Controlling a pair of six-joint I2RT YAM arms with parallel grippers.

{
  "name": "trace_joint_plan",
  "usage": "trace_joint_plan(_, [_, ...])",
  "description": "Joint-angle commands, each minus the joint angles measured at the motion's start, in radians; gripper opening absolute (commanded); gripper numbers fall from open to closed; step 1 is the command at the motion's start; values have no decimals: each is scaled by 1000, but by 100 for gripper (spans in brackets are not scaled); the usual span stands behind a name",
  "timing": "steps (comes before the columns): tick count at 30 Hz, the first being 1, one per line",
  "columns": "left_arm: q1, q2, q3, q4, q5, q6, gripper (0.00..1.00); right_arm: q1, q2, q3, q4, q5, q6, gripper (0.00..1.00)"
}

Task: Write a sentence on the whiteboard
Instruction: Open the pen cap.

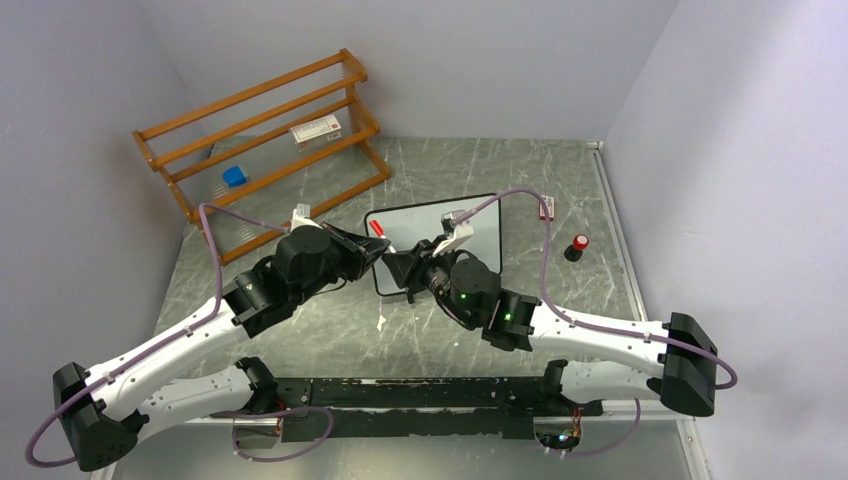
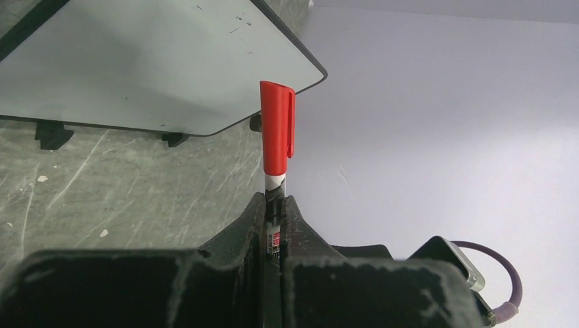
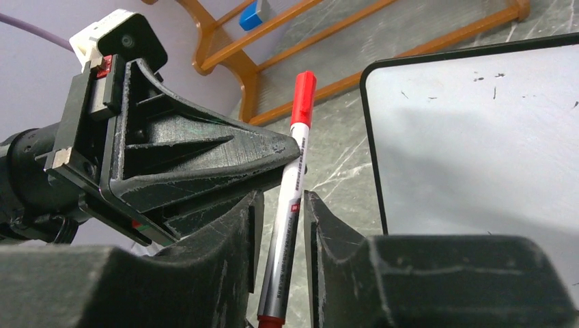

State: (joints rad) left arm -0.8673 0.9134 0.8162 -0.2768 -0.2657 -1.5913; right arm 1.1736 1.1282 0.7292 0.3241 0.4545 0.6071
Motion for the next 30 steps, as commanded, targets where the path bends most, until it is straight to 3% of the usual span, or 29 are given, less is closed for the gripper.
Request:
trace_joint_plan(1, [-12, 3, 8, 51, -13, -17, 5, 6, -7, -13, 63, 44, -6, 30])
trace_joint_plan(10, [-17, -13, -14, 49, -30, 3, 5, 6, -49, -28, 64, 45, -30, 0])
trace_joint_plan(13, [-17, -44, -40, 51, -60, 42, 5, 6, -74, -31, 35, 28, -42, 0])
trace_joint_plan(15, [-17, -67, -57, 69, -83, 104, 17, 6, -93, -27, 6, 15, -69, 0])
trace_joint_plan(17, [-18, -91, -63, 71, -115, 206, 36, 4, -112, -14, -32, -6, -100, 0])
trace_joint_plan(20, [-17, -131, -52, 51, -173, 371, 49, -5, -131, 21, -115, -47, -140, 0])
trace_joint_plan(24, [-17, -171, -21, 49, -178, 655, 59, -24, -156, 63, -219, -96, -177, 0])
trace_joint_plan(30, [-18, -163, 62, 28, -53, 1129, 72, -74, -196, 143, -395, -194, -240, 0])
